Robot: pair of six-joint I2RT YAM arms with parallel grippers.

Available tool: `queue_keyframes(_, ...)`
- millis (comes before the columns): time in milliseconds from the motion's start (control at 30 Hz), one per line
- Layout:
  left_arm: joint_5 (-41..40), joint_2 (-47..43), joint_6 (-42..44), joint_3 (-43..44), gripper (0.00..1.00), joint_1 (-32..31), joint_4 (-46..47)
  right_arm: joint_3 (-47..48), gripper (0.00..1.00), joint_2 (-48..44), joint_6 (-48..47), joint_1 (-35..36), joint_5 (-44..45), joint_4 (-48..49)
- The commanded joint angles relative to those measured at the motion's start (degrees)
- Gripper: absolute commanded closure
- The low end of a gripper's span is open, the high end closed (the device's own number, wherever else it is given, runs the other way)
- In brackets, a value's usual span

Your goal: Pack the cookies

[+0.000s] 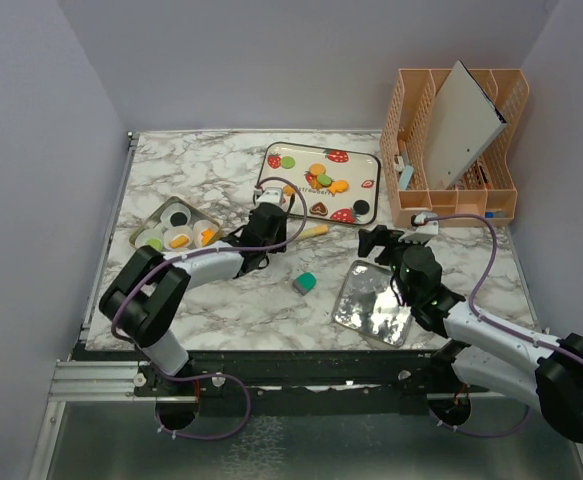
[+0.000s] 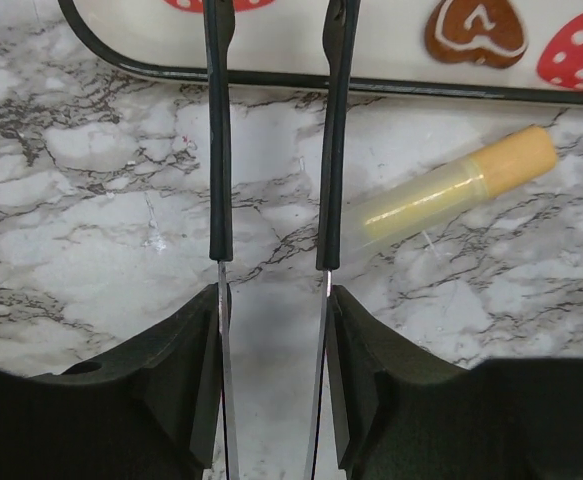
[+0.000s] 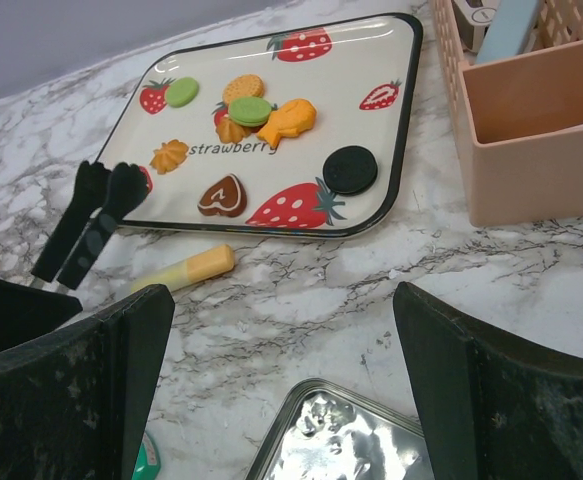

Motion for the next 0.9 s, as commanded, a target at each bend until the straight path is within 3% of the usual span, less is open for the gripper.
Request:
queue_keyframes(0,-3.5,5.5,1.5,-0.2,0.53,-1.0,5.8,-0.9,0.00,0.6,-1.5,-0.2,-0.4,2.1)
queue_keyframes(200,-4.0,9.1,2.1,0.6,0.45,-1.6,6.0,0.2,0.00,1.4,-1.5,-0.2,-1.9,0.4)
queue_keyframes(467,-4.6,6.1,1.4,0.0,0.31,-1.8,5.0,4.9,0.00,-2.5,0.2,-0.2,-6.3,-14.0)
queue_keyframes(867,-5.0,-11.1,-2.4,-1.9,0.16,-1.7,-4.9,19.2,0.00,1.3,7.2,-0.2,-14.6,-42.6)
